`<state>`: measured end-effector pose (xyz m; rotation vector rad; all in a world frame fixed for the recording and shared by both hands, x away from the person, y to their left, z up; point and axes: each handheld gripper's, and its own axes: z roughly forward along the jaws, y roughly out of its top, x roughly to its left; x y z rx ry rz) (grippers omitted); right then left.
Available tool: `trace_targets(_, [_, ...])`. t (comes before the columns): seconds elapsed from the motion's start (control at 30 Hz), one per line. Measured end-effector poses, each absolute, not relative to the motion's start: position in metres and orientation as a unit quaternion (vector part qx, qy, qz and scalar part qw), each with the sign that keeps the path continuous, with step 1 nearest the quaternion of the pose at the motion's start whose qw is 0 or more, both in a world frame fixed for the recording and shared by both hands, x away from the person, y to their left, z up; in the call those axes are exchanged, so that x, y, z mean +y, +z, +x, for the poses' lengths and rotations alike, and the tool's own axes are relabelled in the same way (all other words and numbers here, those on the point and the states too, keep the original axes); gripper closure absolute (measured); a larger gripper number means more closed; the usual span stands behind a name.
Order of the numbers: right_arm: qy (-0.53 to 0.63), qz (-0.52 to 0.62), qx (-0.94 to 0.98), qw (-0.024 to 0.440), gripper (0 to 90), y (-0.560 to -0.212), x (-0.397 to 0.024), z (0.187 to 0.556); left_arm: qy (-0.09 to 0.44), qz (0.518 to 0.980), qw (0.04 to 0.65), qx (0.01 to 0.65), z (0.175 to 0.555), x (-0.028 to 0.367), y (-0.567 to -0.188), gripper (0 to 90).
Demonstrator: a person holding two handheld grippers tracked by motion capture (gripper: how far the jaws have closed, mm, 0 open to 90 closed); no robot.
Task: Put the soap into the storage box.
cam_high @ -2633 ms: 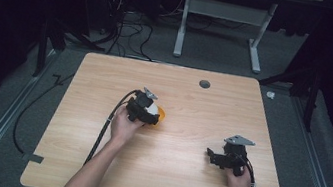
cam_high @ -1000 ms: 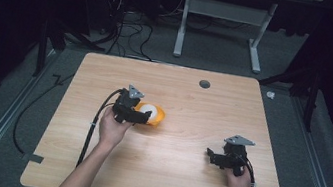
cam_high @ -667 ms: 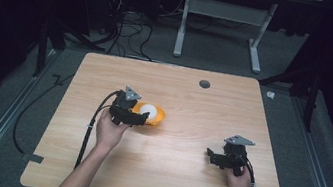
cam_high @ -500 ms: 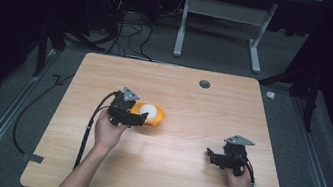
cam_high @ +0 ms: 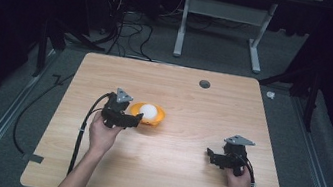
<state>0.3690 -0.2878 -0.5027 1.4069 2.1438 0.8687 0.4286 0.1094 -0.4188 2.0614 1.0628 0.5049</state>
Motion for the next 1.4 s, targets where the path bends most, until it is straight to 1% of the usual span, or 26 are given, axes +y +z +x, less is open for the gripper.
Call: trace_targets(1.4, [0.313, 0.506, 0.774, 0.216, 15.7, -0.503, -0.288, 0.369, 0.197, 0.778, 0.386, 0.455, 0.402, 0.149, -0.435, 24.5])
